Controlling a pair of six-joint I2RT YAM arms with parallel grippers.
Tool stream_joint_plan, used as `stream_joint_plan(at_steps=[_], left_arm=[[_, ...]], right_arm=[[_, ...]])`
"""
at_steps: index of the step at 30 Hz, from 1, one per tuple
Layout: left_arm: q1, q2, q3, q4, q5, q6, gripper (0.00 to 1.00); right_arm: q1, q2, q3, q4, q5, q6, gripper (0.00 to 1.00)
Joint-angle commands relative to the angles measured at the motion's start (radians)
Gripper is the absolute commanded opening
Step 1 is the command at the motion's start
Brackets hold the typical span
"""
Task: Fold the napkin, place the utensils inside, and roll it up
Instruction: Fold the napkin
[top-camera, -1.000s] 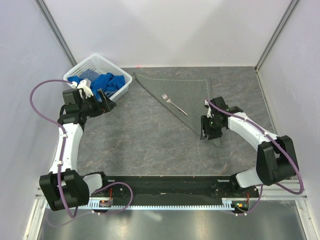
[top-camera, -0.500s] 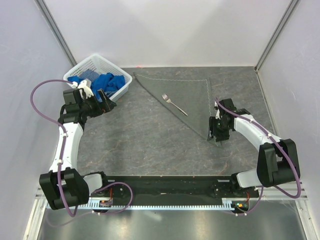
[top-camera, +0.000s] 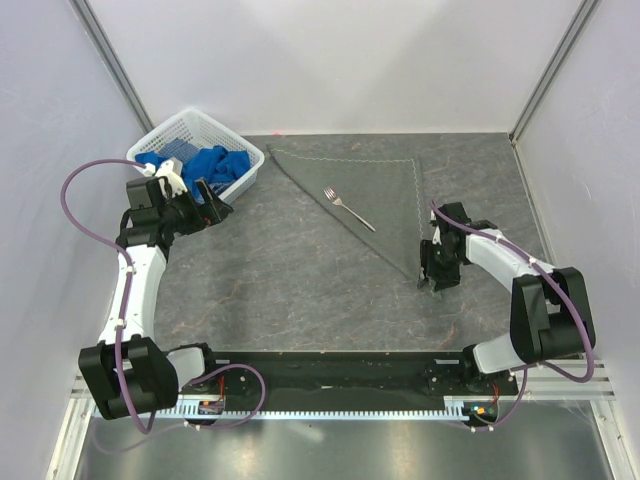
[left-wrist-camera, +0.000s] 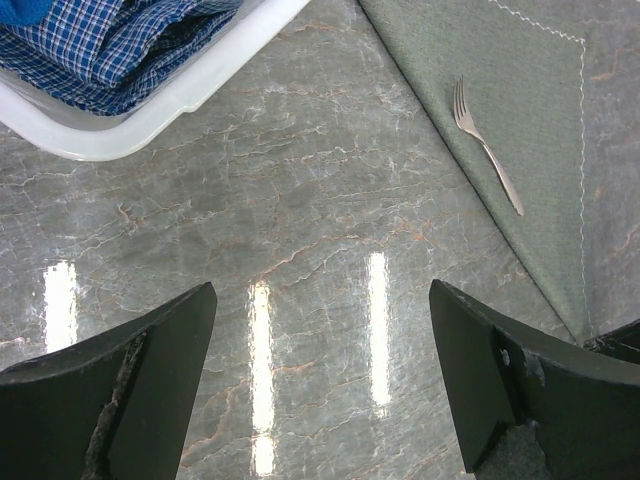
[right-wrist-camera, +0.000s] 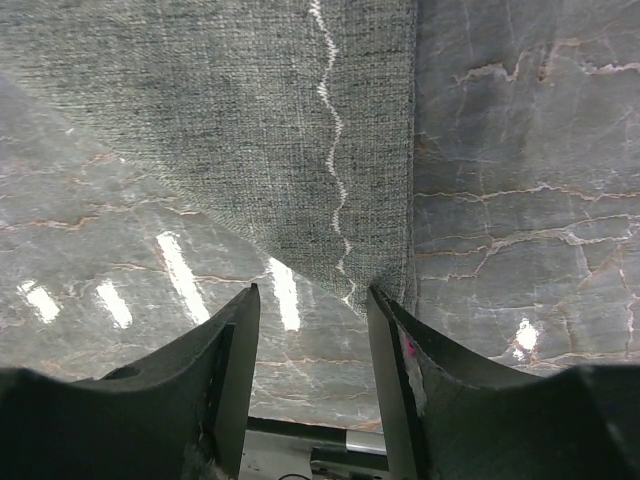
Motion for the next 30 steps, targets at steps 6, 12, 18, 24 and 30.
stream_joint_plan(at_steps=[6, 12, 18, 24, 30], left_arm=[[-0.005, -0.007, 0.0, 0.03, 0.009, 0.016, 0.94], [-0.006, -0.012, 0.0, 0.032, 0.013, 0.016, 0.94], [-0.006, -0.012, 0.0, 0.032, 0.013, 0.016, 0.94], [-0.008, -0.012, 0.0, 0.03, 0.013, 0.016, 0.94], [-0.017, -0.012, 0.0, 0.03, 0.017, 0.016, 0.94]], right_arm=[[-0.012, 0.073, -0.012, 0.025, 0.023, -0.005, 0.56], [-0.01, 0.096, -0.004, 0.023, 0.024, -0.004, 0.56], [-0.01, 0.008, 0.072, -0.026, 0.001, 0.022, 0.58], [-0.015, -0.114, 0.094, -0.064, 0.053, 0.09, 0.6], [-0.125, -0.104, 0.034, -0.124, 0.089, 0.122, 0.62]])
